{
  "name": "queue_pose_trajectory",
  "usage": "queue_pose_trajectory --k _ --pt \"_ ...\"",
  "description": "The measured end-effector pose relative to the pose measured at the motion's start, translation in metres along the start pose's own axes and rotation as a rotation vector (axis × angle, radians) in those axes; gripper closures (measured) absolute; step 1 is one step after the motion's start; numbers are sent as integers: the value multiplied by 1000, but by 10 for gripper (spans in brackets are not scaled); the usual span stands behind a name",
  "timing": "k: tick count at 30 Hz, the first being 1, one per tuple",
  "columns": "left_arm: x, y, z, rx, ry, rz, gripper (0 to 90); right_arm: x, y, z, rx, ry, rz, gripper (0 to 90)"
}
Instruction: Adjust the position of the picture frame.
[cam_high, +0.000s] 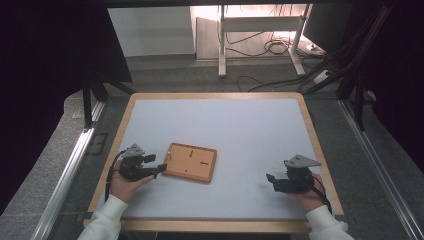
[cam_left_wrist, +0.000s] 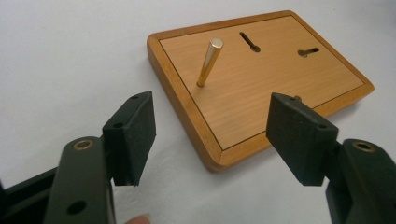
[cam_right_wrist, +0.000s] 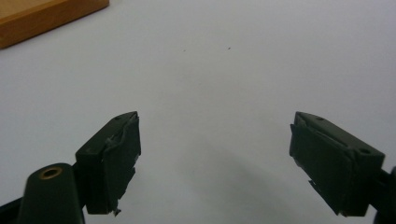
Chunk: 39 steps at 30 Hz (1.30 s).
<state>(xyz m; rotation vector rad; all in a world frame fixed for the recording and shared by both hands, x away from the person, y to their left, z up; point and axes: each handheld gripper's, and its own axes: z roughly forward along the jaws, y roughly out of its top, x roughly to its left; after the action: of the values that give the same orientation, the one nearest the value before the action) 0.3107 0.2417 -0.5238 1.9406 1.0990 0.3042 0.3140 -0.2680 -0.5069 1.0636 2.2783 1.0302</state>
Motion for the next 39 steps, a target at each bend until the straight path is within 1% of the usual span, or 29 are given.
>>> queue_pose_trajectory --k 5,9,13,17,19,26,29,32,35,36,37,38,39 --pt "-2 0 -3 -9 4 5 331 4 -1 0 11 7 -6 178" --pt "-1 0 0 0 1 5 326 7 -1 1 17 6 -21 178" --pt "-1 1 0 0 2 6 323 7 -1 2 17 2 -27 173" --pt "-1 3 2 1 3 3 329 5 -3 -1 12 -7 -15 171" --pt "-2 3 3 2 11 -2 338 5 -3 -1 11 -7 -13 171" --pt "-6 5 -1 -8 16 -15 341 7 -3 1 27 -14 -32 170" --pt "-9 8 4 -5 14 -9 340 7 -3 0 24 -16 -31 170" --pt "-14 14 15 13 16 10 341 8 -4 1 25 -18 -34 170" --pt "-15 16 23 23 45 15 354 8 -4 2 31 -20 -39 169" --pt "-15 16 23 23 45 15 360 8 -4 2 35 -21 -44 169" --pt "-14 17 24 23 54 19 368 8 -4 2 36 -21 -43 169" --pt "-13 19 28 25 74 14 382 8 -4 2 35 -22 -43 169" --pt "-12 19 30 26 77 12 395 8 -4 2 37 -22 -45 169"
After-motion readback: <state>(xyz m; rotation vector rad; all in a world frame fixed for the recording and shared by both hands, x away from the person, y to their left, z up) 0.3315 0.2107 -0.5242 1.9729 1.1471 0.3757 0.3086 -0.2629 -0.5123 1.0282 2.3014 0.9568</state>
